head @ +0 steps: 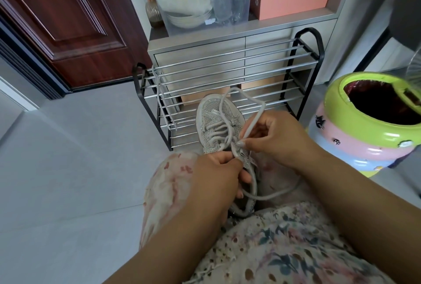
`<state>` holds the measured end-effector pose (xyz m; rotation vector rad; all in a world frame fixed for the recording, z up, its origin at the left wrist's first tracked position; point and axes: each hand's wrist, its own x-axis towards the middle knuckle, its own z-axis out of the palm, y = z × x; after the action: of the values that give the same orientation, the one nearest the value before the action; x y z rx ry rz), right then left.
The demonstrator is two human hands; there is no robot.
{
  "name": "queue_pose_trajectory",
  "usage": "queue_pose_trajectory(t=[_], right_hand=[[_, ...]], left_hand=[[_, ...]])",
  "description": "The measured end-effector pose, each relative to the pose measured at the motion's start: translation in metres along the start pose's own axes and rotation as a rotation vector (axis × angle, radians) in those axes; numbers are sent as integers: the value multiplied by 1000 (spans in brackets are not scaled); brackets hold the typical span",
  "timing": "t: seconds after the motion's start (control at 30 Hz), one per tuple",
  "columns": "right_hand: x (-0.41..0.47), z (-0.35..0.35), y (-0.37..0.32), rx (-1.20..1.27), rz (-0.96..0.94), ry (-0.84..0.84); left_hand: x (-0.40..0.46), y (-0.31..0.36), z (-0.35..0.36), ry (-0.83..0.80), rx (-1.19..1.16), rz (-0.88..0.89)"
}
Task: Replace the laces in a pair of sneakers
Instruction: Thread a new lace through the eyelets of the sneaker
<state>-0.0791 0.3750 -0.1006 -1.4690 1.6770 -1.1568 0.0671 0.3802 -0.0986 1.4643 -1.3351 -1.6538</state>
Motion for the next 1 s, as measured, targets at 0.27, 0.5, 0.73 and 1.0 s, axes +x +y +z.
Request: queue_pose_trajectory(t=[0.27,0.5,0.73,1.0], right_hand=[[-1,3,0,-49,-5,-16],[0,-1,4,107,109,-110],[1,-1,9,182,133,-374],[4,-5,18,344,140,-434]], left_hand=[[-2,-1,0,-8,0,47],[3,-3,-4,-2,50,72],[8,-5,-3,-35,15,2],[11,-7,-2,-72,31,48]])
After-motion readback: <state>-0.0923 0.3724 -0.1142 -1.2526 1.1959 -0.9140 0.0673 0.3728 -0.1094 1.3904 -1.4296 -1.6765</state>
